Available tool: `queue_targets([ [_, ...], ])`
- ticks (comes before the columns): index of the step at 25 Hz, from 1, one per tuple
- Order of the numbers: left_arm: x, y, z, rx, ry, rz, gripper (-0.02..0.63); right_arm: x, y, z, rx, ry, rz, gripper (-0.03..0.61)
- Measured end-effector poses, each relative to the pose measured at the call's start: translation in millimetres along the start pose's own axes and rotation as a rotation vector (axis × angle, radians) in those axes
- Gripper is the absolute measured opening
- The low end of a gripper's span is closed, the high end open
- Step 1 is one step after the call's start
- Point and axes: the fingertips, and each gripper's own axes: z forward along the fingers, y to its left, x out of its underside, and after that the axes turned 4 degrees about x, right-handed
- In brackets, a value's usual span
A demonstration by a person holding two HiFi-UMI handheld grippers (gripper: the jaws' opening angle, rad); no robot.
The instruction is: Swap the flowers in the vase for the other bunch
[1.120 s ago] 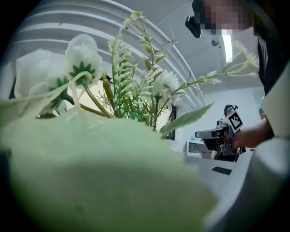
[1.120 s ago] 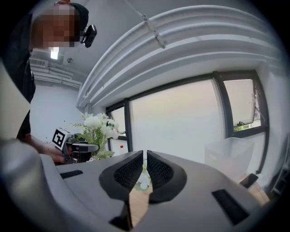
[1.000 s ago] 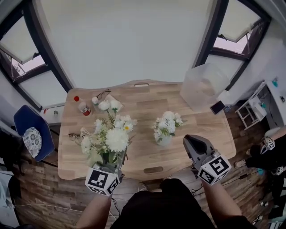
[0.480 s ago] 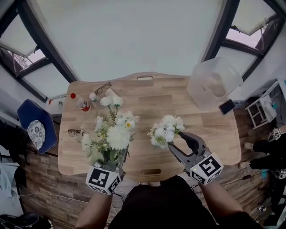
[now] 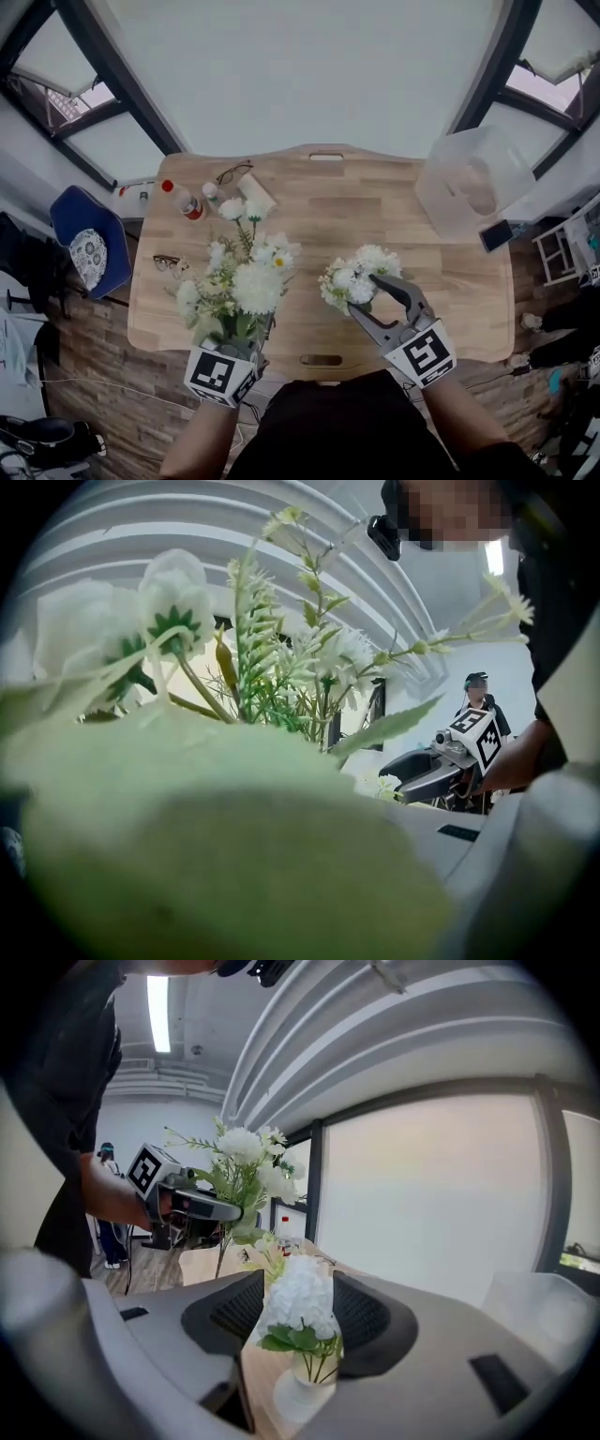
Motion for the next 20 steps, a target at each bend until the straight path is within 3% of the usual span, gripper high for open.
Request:
queue_targets([
  [4,2,1,-4,-0.011,0.003,-0.008,0.064,4,4,6,-0.018,0.049,-0.018,0.247],
  [7,0,2,-7,-0.011,-0.002,-0.001,0.064,6,3,7,-0.023,0.054,0.001,0.148],
  [10,1,6,-12,-0.012,-0.008,0.028,0.064,4,2,6,-0.015,0.036,0.011,0.097],
  [20,-10,6,-18,-0.03,-0.042,0.009,0.064,-13,-12,-13,0.041,-0.016,0.023,0.074],
])
